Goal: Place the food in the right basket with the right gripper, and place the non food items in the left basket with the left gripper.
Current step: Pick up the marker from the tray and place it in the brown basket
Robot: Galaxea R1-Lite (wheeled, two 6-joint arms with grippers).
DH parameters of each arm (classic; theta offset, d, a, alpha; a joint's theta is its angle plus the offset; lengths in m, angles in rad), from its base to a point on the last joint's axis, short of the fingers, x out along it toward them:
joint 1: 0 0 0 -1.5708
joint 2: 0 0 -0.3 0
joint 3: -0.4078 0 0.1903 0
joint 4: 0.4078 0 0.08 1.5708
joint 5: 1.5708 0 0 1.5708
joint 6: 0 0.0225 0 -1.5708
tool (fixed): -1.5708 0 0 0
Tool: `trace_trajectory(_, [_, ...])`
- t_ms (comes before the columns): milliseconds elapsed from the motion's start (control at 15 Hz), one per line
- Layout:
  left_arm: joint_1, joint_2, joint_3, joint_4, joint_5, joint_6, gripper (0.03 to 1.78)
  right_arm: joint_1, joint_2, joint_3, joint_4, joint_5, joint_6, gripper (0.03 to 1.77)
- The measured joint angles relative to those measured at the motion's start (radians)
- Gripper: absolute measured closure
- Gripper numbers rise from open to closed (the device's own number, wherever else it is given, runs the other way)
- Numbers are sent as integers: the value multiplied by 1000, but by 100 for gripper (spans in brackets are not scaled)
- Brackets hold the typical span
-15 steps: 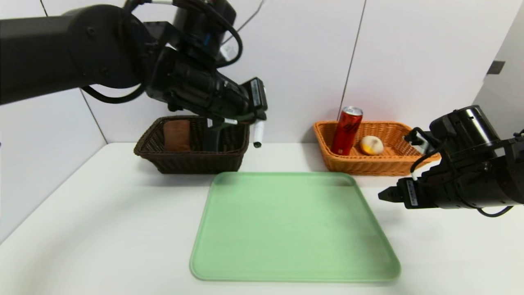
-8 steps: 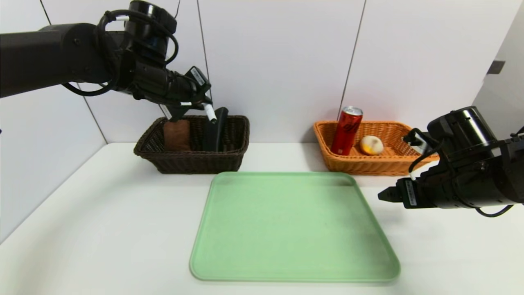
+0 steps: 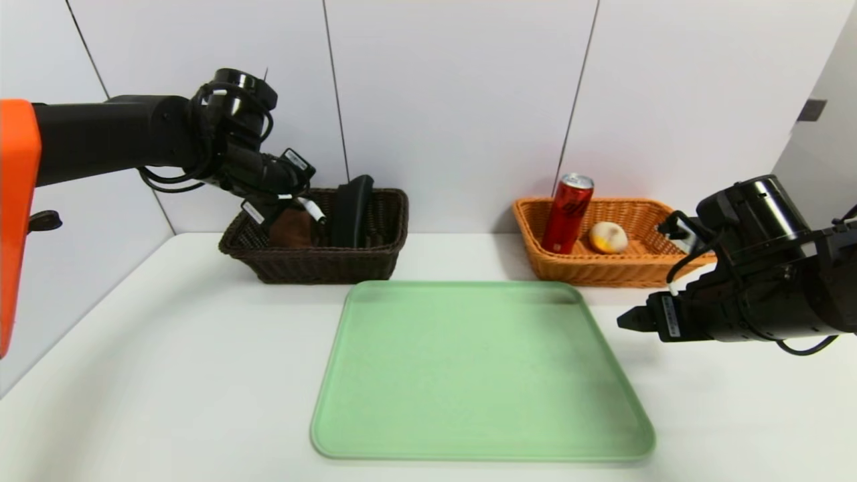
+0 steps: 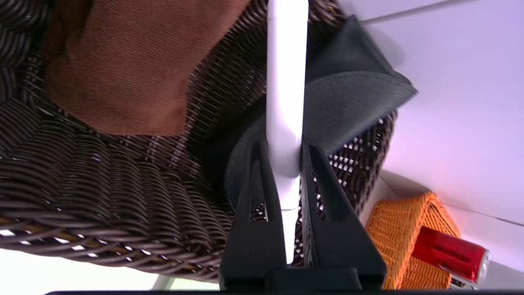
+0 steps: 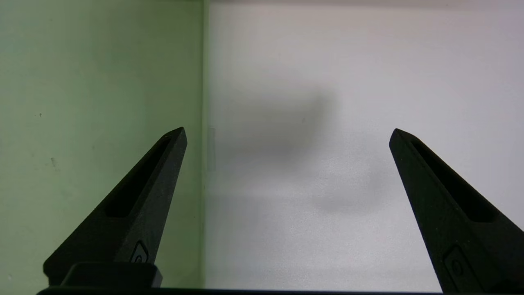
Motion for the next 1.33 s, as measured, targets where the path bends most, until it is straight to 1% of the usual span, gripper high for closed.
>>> trace_trajectory(267, [28,30,1,2,2,-20,164,2,2,0,0,0,0,9])
trace_trajectory(600, [41,55,1,3,4,-18,164,2,1,2,0,0,-1,9])
trace_trajectory(667, [41,58,1,2,4,-17,156,2,1,2,0,0,-1,9])
trace_trajectory(800, [42,61,1,1,4,-17,125,2,1,3,0,0,-1,9])
trace_trajectory(933, [43,63,1,-2,5,-17,98,2,2,3,0,0,-1,9])
trace_trajectory(1133, [41,56,0,-4,7,-13,70,2,3,2,0,0,-1,9])
trace_trajectory(1267, [40,24,-4,-17,37,11,56,2,1,-2,0,0,-2,9])
trace_trajectory(1333, [36,-1,-4,-35,58,48,51,2,-1,-6,0,0,-2,9])
